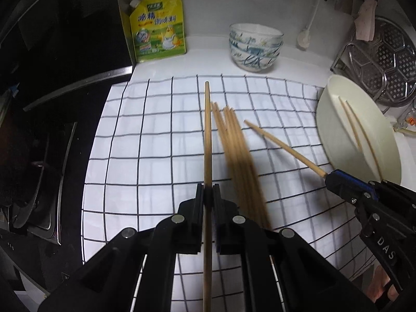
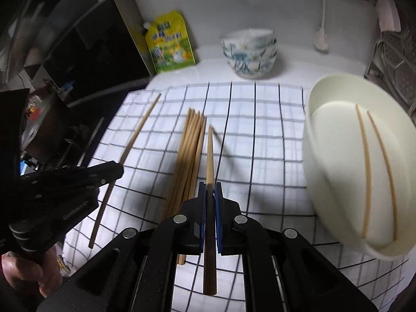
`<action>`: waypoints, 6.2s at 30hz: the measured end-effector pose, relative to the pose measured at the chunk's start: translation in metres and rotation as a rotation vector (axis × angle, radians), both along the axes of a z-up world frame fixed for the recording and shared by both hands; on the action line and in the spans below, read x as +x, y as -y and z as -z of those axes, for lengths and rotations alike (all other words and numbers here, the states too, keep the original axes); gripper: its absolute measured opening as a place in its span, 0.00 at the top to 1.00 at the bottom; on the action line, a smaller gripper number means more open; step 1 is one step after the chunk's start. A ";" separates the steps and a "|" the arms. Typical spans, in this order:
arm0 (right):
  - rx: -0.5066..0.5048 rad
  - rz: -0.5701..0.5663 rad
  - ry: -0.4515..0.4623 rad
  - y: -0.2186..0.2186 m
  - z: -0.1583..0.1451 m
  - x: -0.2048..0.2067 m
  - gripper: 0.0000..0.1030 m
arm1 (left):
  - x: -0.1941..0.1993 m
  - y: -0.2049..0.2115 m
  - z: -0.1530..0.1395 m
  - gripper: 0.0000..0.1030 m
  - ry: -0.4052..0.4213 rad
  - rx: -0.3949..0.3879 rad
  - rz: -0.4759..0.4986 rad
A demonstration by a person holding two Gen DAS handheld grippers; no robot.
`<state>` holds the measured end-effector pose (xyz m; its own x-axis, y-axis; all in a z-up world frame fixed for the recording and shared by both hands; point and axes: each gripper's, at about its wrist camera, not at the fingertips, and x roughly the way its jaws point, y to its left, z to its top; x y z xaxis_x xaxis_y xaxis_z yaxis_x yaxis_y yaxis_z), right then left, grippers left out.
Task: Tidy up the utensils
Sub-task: 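Lift both held chopsticks and carry them over the white basin, then lower both chopsticks into the basin and open both grippers, then move both open grippers back to the chopstick bundle, then lower both grippers onto the bundle and nudge single chopsticks apart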
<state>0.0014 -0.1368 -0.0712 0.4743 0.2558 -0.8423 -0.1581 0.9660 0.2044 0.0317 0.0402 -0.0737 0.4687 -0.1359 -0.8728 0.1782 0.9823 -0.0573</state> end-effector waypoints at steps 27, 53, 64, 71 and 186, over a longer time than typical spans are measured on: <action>-0.075 0.345 0.032 0.247 -0.004 -0.007 0.94 | 0.035 0.282 -0.009 0.93 -0.001 -0.044 0.334; -0.021 0.342 -0.005 0.253 0.005 -0.007 0.67 | 0.040 0.253 -0.015 0.33 0.030 0.023 0.223; -0.024 0.339 0.024 0.212 -0.018 -0.021 0.62 | 0.018 0.202 -0.032 0.30 0.046 0.009 0.213; -0.030 0.320 0.043 0.177 -0.029 -0.028 0.59 | 0.007 0.162 -0.039 0.29 0.058 0.000 0.201; -0.232 0.027 -0.045 -0.031 0.087 0.027 0.53 | 0.033 -0.018 0.077 0.48 -0.007 0.054 -0.022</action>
<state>0.0287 -0.1062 -0.1585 0.4391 0.0405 -0.8976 -0.1276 0.9917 -0.0177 0.0648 0.0582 -0.1505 0.4647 -0.0781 -0.8820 0.1559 0.9878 -0.0053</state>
